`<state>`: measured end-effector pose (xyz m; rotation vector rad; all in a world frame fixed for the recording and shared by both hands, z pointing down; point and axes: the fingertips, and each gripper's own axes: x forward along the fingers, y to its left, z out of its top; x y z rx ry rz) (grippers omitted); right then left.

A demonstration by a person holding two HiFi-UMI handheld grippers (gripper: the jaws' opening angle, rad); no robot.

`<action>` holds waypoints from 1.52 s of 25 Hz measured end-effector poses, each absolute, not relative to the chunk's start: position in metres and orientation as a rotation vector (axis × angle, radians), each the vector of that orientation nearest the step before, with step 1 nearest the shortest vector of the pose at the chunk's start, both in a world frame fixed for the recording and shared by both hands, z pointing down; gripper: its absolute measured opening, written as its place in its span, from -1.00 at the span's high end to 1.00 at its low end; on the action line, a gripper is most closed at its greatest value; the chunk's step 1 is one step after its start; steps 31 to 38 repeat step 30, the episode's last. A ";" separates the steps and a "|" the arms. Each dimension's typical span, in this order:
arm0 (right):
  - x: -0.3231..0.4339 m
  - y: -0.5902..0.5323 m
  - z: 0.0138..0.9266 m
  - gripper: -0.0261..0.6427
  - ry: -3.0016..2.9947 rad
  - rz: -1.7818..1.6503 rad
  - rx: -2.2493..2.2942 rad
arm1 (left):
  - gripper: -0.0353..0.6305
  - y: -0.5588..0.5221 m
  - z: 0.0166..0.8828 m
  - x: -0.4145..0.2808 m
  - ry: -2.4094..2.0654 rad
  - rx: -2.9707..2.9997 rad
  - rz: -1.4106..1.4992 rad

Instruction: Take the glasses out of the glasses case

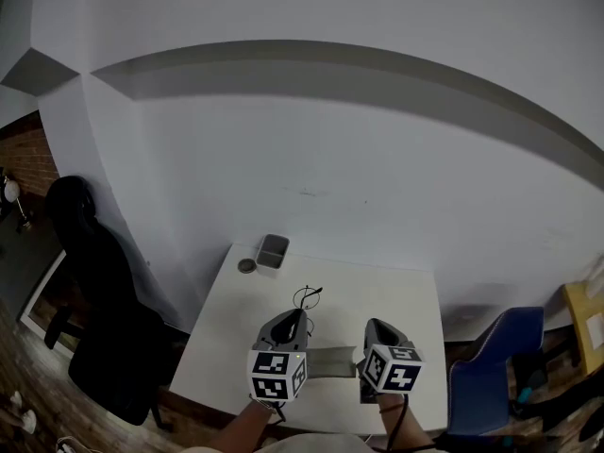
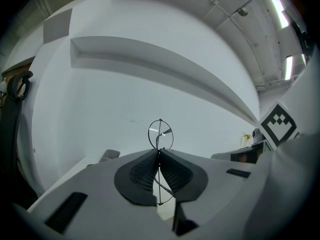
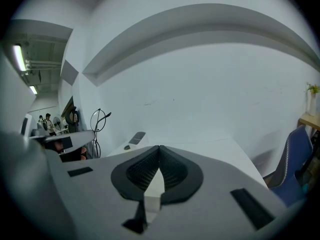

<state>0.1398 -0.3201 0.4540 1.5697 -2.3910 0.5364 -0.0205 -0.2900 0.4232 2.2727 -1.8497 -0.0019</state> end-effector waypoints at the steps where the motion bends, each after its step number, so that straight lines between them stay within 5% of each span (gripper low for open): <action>1: 0.140 -0.320 0.454 0.83 -2.388 0.539 1.575 | 0.82 -0.291 0.423 -0.020 -1.847 2.274 -0.001; 38: 0.146 -0.305 0.459 0.83 -2.310 0.494 1.597 | 0.82 -0.286 0.433 -0.028 -1.832 2.232 -0.005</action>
